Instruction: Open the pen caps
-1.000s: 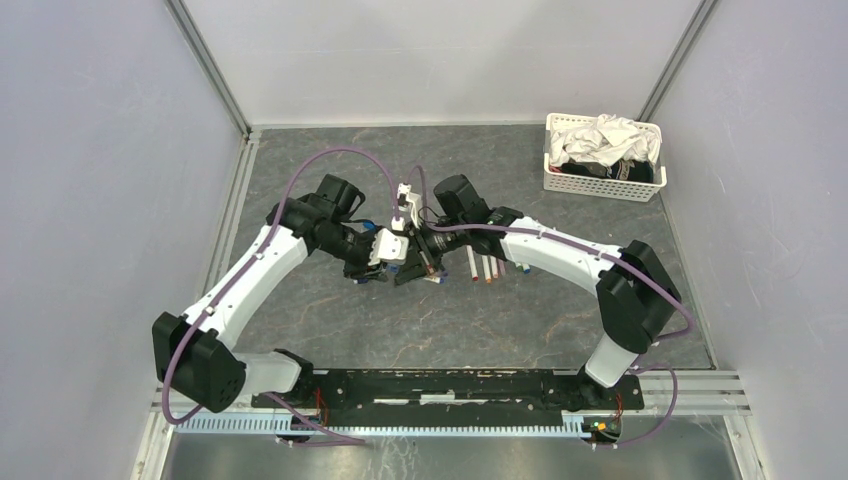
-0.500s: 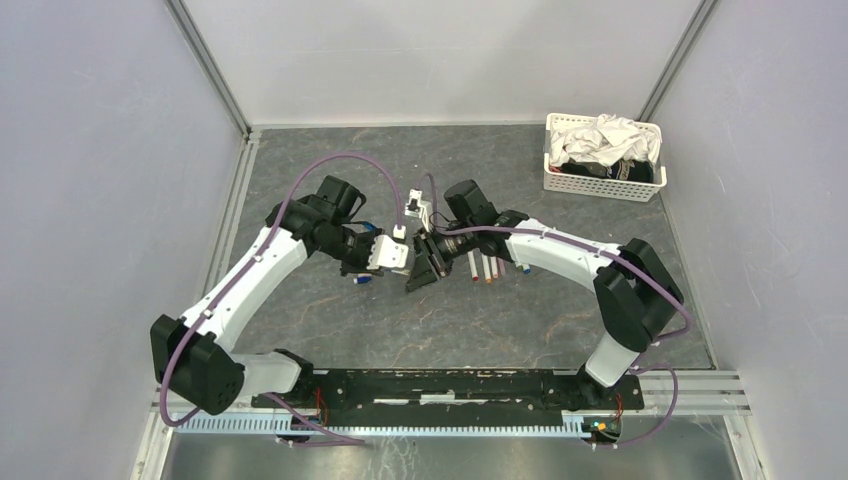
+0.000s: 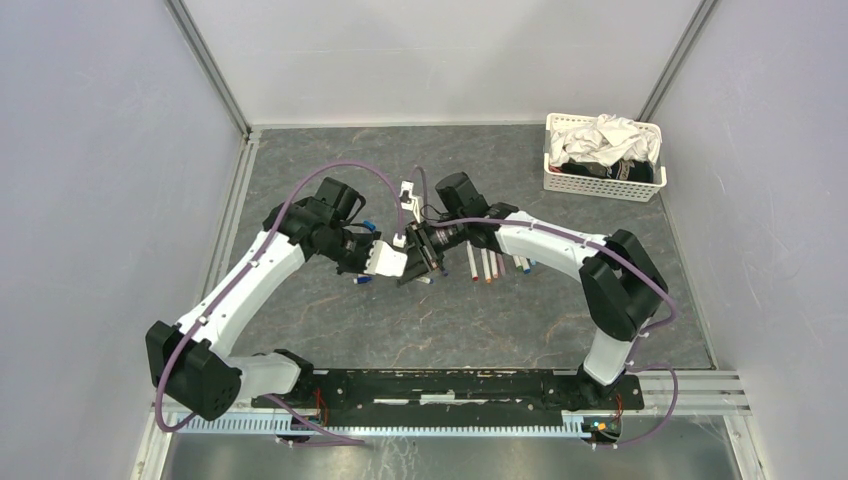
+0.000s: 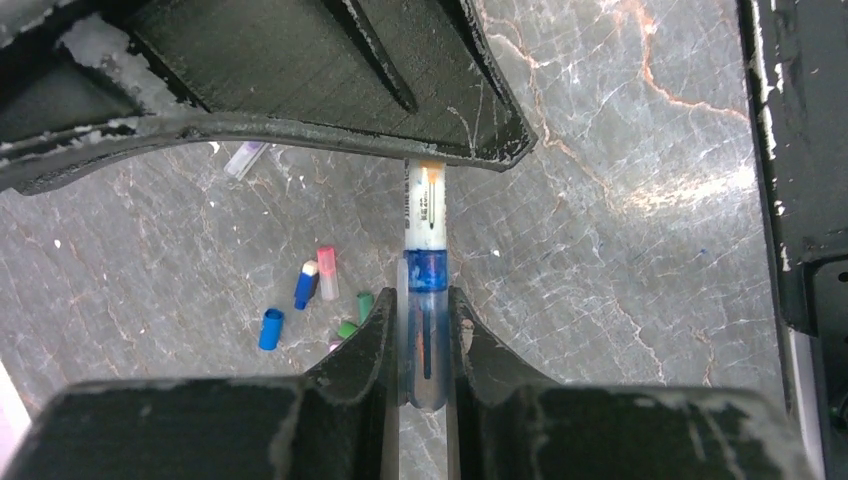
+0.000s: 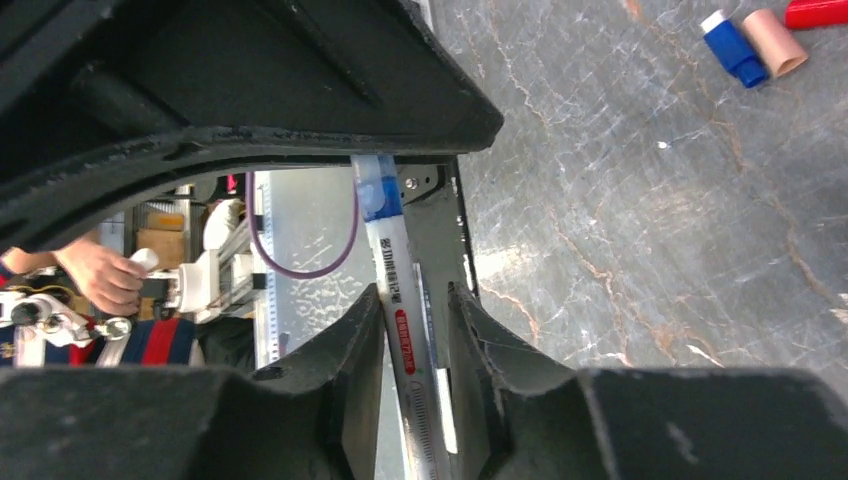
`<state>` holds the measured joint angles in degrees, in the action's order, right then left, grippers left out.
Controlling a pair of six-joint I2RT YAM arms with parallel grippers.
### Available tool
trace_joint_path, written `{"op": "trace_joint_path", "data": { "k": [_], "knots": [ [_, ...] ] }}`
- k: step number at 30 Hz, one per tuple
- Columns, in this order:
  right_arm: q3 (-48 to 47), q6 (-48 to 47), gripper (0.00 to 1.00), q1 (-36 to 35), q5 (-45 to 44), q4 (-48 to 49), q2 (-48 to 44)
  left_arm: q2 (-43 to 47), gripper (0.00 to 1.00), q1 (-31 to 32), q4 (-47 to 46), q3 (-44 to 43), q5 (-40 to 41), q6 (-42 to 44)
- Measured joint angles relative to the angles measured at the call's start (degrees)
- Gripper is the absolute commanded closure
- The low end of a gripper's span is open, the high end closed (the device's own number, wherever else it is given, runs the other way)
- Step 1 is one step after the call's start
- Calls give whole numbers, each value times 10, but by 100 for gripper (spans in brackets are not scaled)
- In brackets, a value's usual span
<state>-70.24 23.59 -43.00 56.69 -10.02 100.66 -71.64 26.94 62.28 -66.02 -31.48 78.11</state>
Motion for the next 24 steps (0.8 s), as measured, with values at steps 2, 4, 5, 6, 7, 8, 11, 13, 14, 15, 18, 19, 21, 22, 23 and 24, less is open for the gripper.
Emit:
{"op": "trace_joint_path", "data": {
  "k": [2, 4, 5, 6, 7, 8, 11, 13, 14, 15, 18, 19, 21, 22, 23, 24],
  "knots": [
    [-9, 1, 100, 0, 6, -2, 8, 0, 91, 2, -1, 0, 7, 0],
    [-12, -2, 100, -1, 21, 1, 10, 0, 63, 2, 2, 0, 12, 4],
    [-12, -3, 100, -2, 26, 0, 10, 1, 56, 2, 3, 0, 14, 6],
    [-12, -3, 100, -2, 28, 0, 10, 2, 51, 2, 3, 0, 14, 10],
    [-12, -3, 100, -2, 23, -2, 10, 2, 44, 2, 2, 0, 15, 10],
    [-12, -3, 100, -2, 21, -4, 10, 3, 38, 3, 3, 0, 15, 11],
    [-18, -10, 100, -4, 10, -26, 10, 4, 35, 4, 18, -8, 13, 13],
    [-34, -17, 100, -5, 2, -43, 12, 4, 36, 6, 32, -27, 10, 13],
    [-42, -20, 100, -6, -1, -47, 13, 3, 38, 7, 39, -39, 9, 13],
    [-51, -23, 100, -8, -3, -51, 13, 3, 39, 9, 43, -51, 9, 13],
    [-68, -29, 100, -14, -4, -55, 13, 2, 43, 15, 49, -72, 8, 13],
    [-72, -30, 100, -16, -4, -56, 13, 2, 44, 17, 49, -72, 8, 13],
    [-74, -32, 100, -18, -4, -57, 13, 2, 47, 22, 51, -71, 8, 13],
    [-74, -33, 100, -19, -4, -59, 13, 2, 49, 24, 50, -70, 9, 14],
    [-74, -34, 100, -19, -4, -61, 13, 3, 50, 27, 49, -67, 10, 16],
    [-74, -35, 100, -20, -4, -63, 13, 3, 51, 29, 49, -63, 11, 17]
  ]
}}
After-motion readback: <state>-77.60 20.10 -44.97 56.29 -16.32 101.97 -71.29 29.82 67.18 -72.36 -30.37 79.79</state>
